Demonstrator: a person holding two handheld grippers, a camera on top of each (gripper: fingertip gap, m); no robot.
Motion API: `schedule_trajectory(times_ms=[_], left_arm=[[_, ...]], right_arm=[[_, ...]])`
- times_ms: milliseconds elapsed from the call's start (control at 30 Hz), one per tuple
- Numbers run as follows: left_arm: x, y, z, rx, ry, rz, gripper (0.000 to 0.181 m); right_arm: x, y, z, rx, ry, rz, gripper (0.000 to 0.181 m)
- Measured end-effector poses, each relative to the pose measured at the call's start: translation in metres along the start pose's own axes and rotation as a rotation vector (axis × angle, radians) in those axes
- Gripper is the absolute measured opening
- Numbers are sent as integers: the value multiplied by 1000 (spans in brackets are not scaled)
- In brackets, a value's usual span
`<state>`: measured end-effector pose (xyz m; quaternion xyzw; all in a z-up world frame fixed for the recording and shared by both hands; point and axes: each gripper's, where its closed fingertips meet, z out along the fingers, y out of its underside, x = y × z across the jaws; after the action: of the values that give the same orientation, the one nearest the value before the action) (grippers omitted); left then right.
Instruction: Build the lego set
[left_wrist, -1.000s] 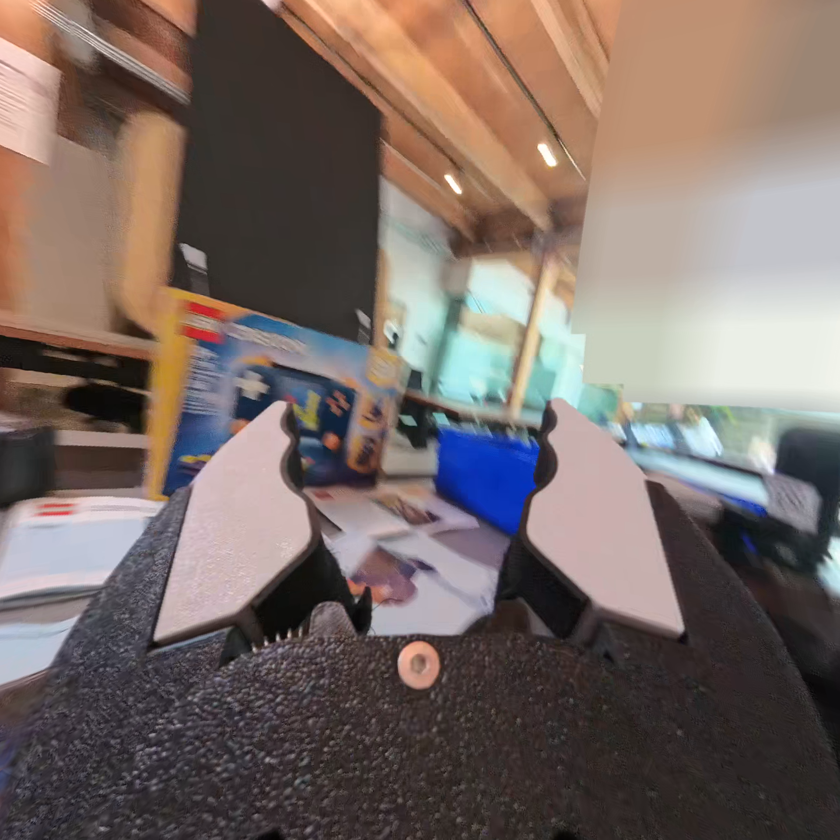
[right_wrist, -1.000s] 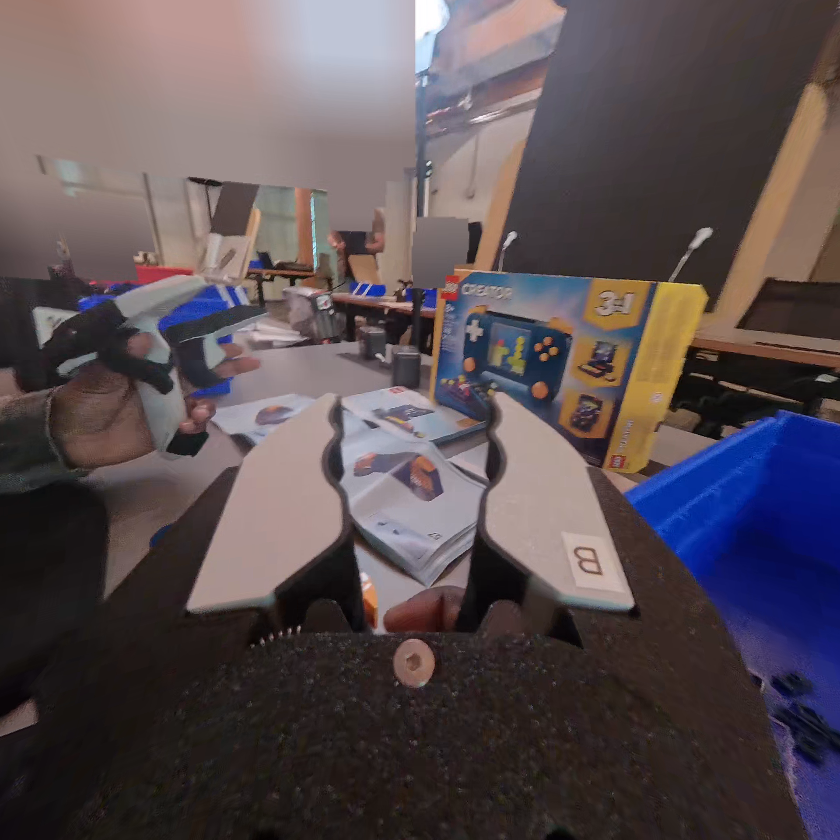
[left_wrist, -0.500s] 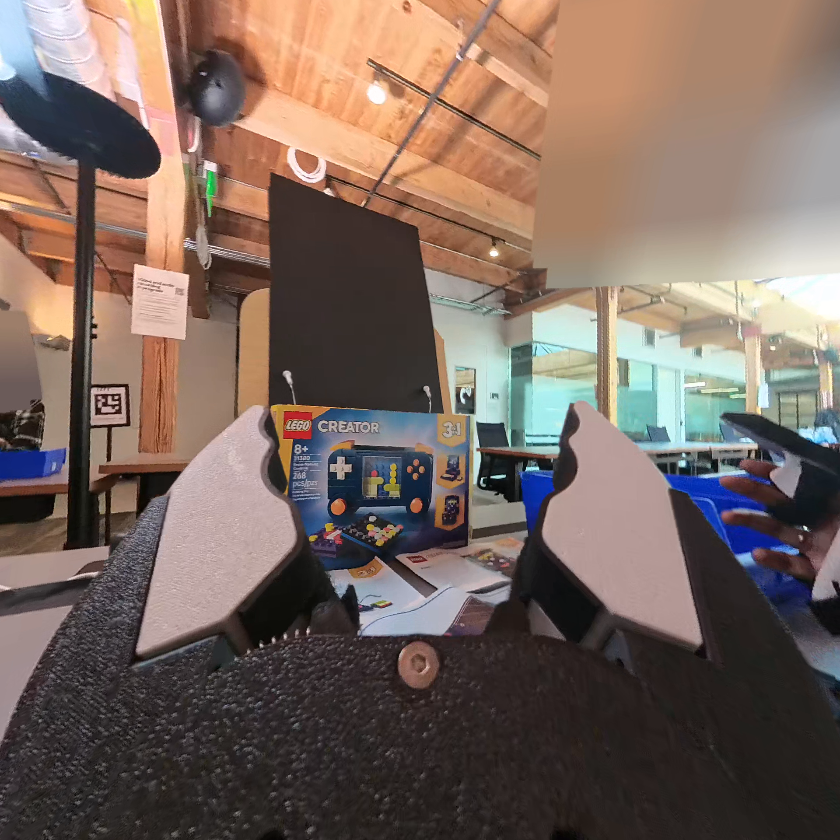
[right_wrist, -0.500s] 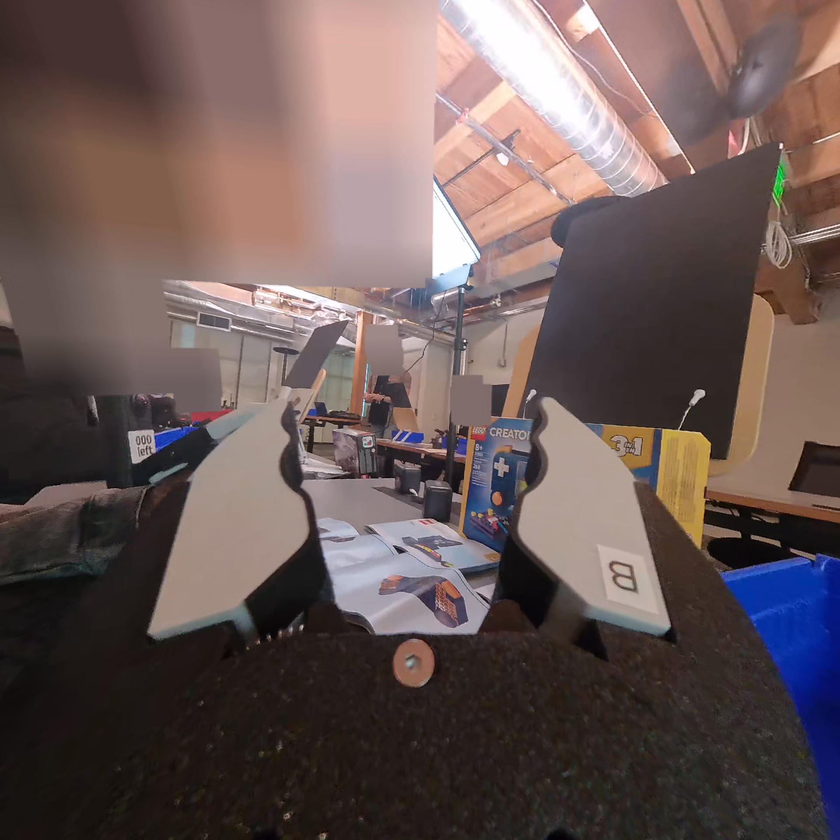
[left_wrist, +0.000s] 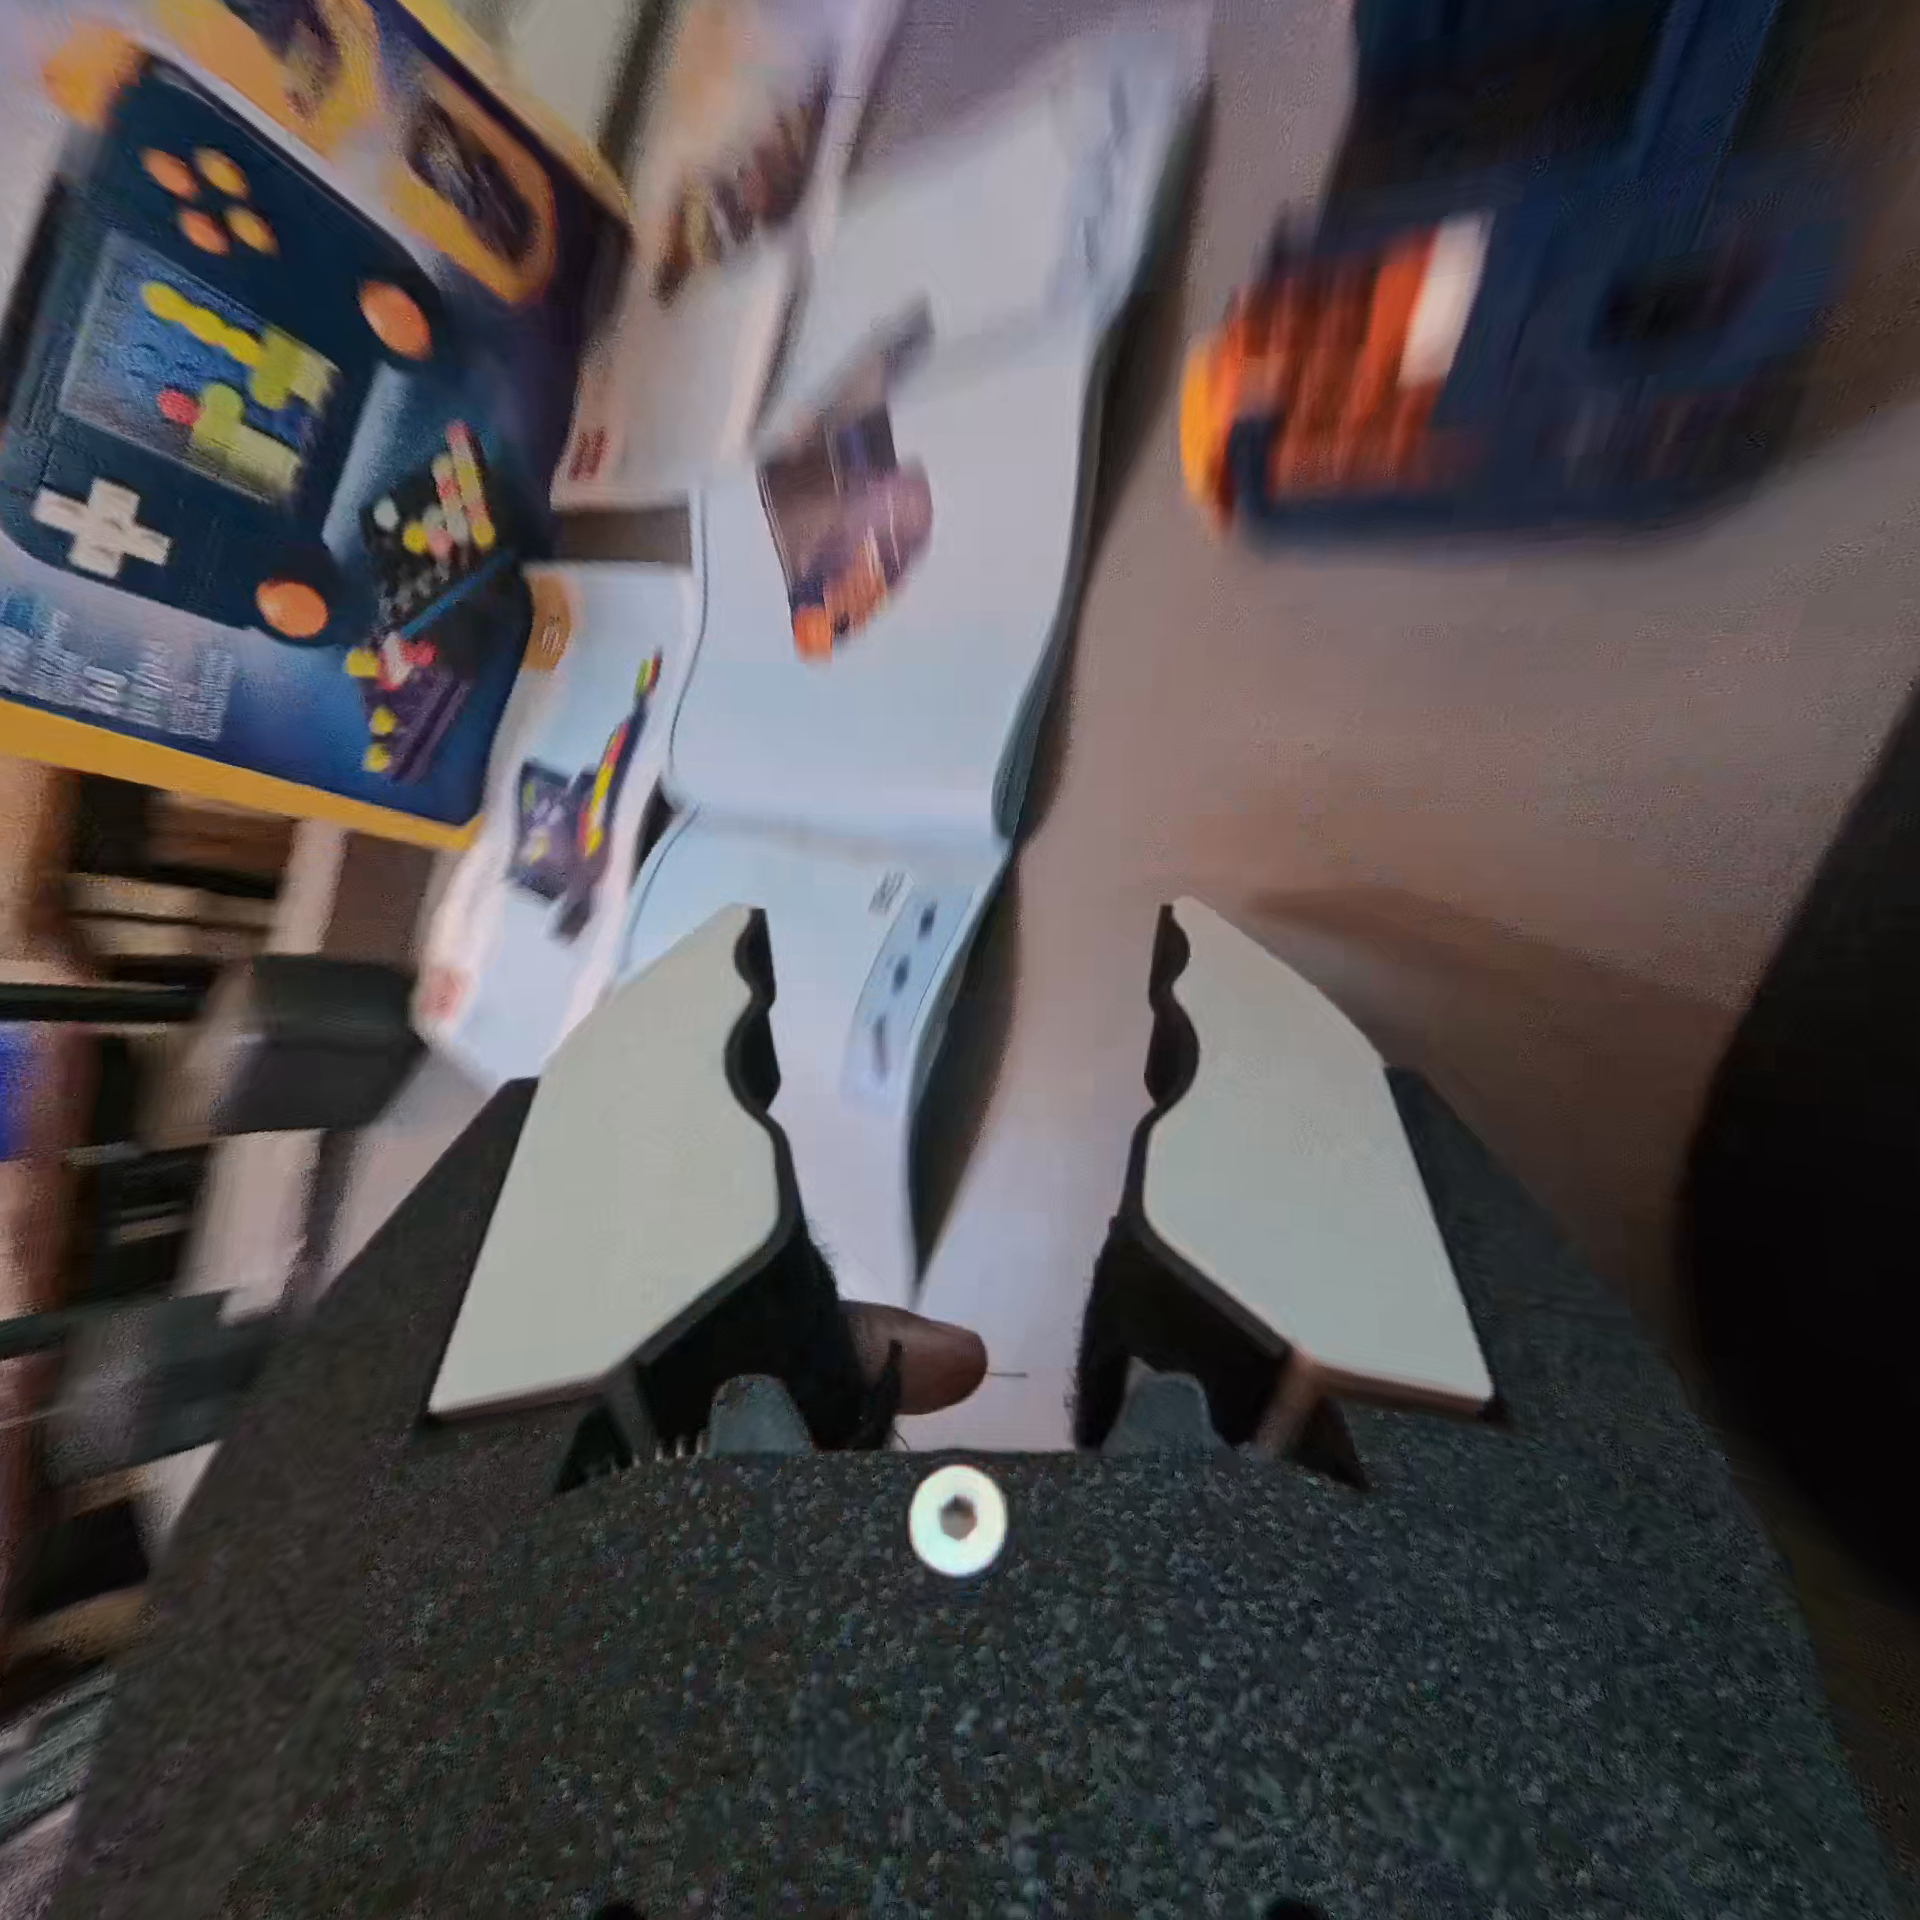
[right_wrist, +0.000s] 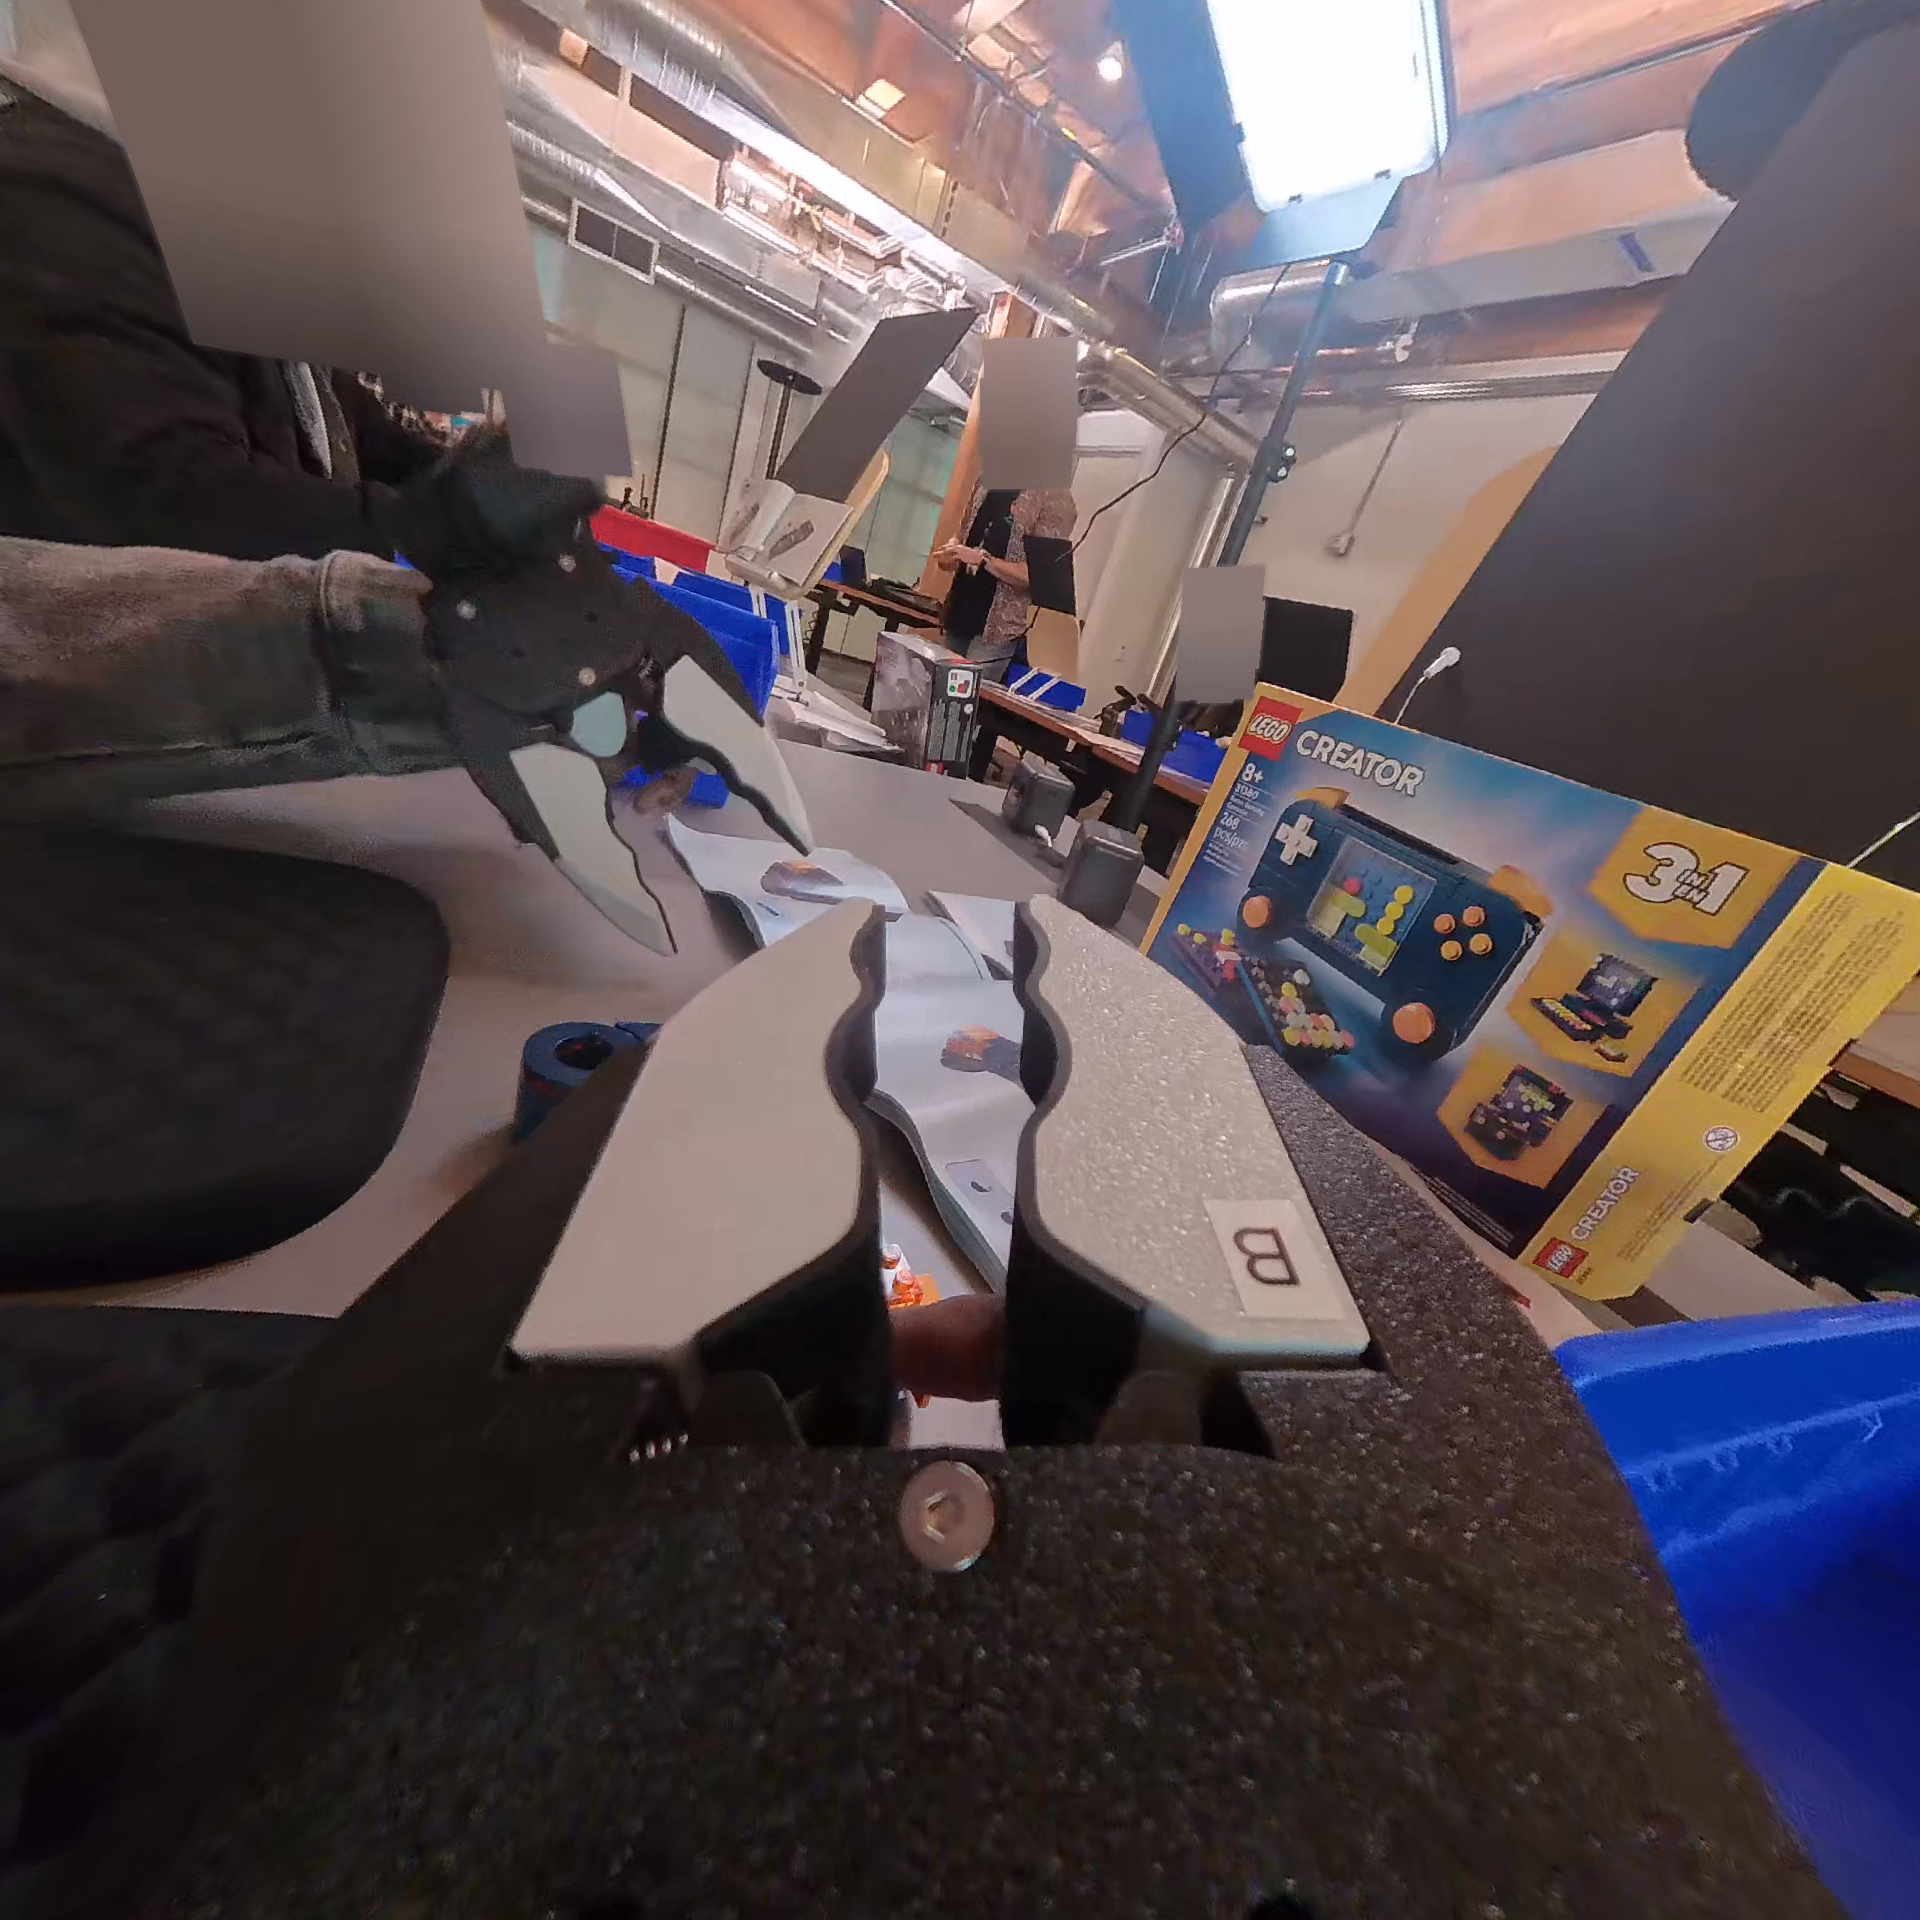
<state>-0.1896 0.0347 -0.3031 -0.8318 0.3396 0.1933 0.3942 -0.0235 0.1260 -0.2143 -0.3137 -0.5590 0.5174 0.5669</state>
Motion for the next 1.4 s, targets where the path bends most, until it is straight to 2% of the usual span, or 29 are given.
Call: schedule_trajectory(times_ms=[67, 100, 200, 267, 333, 400, 467, 567, 633, 667, 700, 733, 767, 800, 833, 867, 900, 933, 1033, 1167, 1200, 1267, 1300, 1367, 1400], left_arm=[[-6, 22, 2, -167, -38, 254, 59], [-8, 24, 5, -181, -41, 320, 53], [-13, 26, 16, -166, 8, 373, 42], [-19, 39, 26, -233, 43, 408, 19], [-24, 47, 30, -302, 91, 462, 8], [-27, 41, 28, -320, 107, 365, 3], [-40, 21, 18, -228, 27, 277, 1], [-48, 0, 0, -145, 32, 85, 1], [-50, -13, -9, -100, 56, -10, 1], [-51, -17, -12, -90, 64, -47, 1], [-51, -21, -14, -89, 75, -81, 0], [-50, -24, -16, -91, 84, -110, 0], [-50, -27, -17, -90, 88, -137, 1], [-49, -30, -18, -87, 91, -159, 1], [-48, -32, -18, -82, 88, -177, 1], [-47, -34, -18, -77, 85, -192, 1], [-47, -36, -18, -73, 81, -202, 1], [-46, -37, -19, -71, 76, -212, 1], [-41, -46, -21, -56, 80, -234, 0], [-28, -63, -28, -20, 62, -255, 0], [-24, -67, -31, -13, 50, -243, 0], [-15, -77, -35, -10, -1, -198, 1], [-13, -81, -36, -26, -52, -157, 1], [-5, -90, -38, -50, -140, -60, 2], [0, -96, -38, -52, -177, -20, 2]], right_arm=[[-3, 3, 1, -18, -20, 20, 26], [-6, 4, 2, -24, -35, 24, 29], [-10, 4, 4, -25, -51, 4, 30], [-11, 2, 5, -25, -55, 5, 31], [-15, -5, 10, -22, -65, 7, 32], [-21, -10, 21, -81, -87, 31, 30], [-34, -8, 38, -185, -142, 60, 32], [-48, 0, 71, -354, -161, 25, 50], [-46, 21, 93, -508, -106, -134, 63], [-35, 29, 102, -577, -15, -247, 62], [-25, 31, 108, -615, 76, -343, 51], [-29, 28, 114, -607, 90, -335, 37], [-44, 24, 120, -573, 53, -164, 29], [-62, 19, 123, -529, -9, 102, 31], [-80, 13, 123, -497, -80, 385, 48], [-93, 8, 122, -487, -133, 652, 80], [-105, 4, 120, -479, -179, 872, 97], [-112, 1, 119, -461, -209, 1040, 102], [-102, 8, 124, -442, -135, 1249, 101], [-61, 16, 146, -281, -27, 1591, 99], [-53, 18, 149, -233, -9, 1663, 96], [-43, 22, 151, -169, 23, 1732, 79], [-42, 24, 150, -162, 29, 1723, 66], [-43, 31, 144, -192, 70, 1629, 25], [-42, 32, 139, -196, 87, 1570, 11]])
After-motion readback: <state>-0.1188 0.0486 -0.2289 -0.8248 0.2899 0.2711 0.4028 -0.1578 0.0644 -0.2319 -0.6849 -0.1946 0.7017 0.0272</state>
